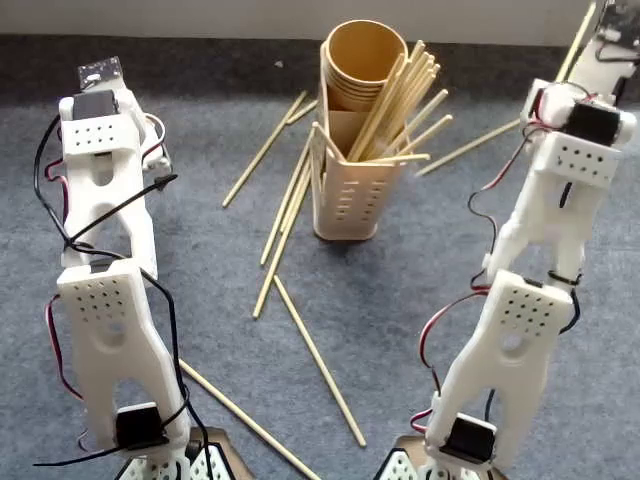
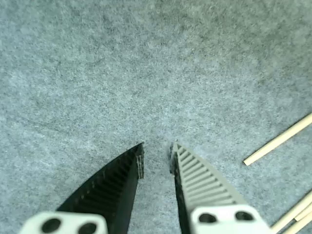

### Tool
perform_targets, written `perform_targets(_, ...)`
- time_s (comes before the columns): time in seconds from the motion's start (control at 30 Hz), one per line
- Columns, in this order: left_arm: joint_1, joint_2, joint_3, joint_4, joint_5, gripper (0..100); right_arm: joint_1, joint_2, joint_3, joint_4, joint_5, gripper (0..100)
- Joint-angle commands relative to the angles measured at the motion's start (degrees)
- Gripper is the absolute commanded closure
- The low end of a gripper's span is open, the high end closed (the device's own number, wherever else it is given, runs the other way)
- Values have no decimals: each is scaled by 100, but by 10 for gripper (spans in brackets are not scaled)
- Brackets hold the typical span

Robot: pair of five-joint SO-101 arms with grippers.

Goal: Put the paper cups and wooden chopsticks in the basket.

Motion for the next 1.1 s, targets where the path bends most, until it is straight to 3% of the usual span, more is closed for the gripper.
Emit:
perform_targets(0.0, 101, -92, -75, -62, 35, 889, -857, -1675, -1121, 875, 9, 993)
perform_targets(0.13, 101, -92, -75, -62, 35, 888, -1851, -2914, -1015, 1297, -167, 993)
perform_targets(0.3, 84, -92, -75, -26, 35, 888, -2695, -3424, -1332, 1182, -220, 993)
perform_targets(0.6, 75, -92, -75, -26, 35, 888, -2905, -2501, -1358, 673, -220, 992)
perform_targets(0.8, 101, -92, -84, -62, 35, 888, -3459, -3635, -1358, 1560, -158, 992)
perform_targets(1.07, 92, -92, -84, -26, 35, 888, -3512, -4409, -1358, 1596, 53, 992)
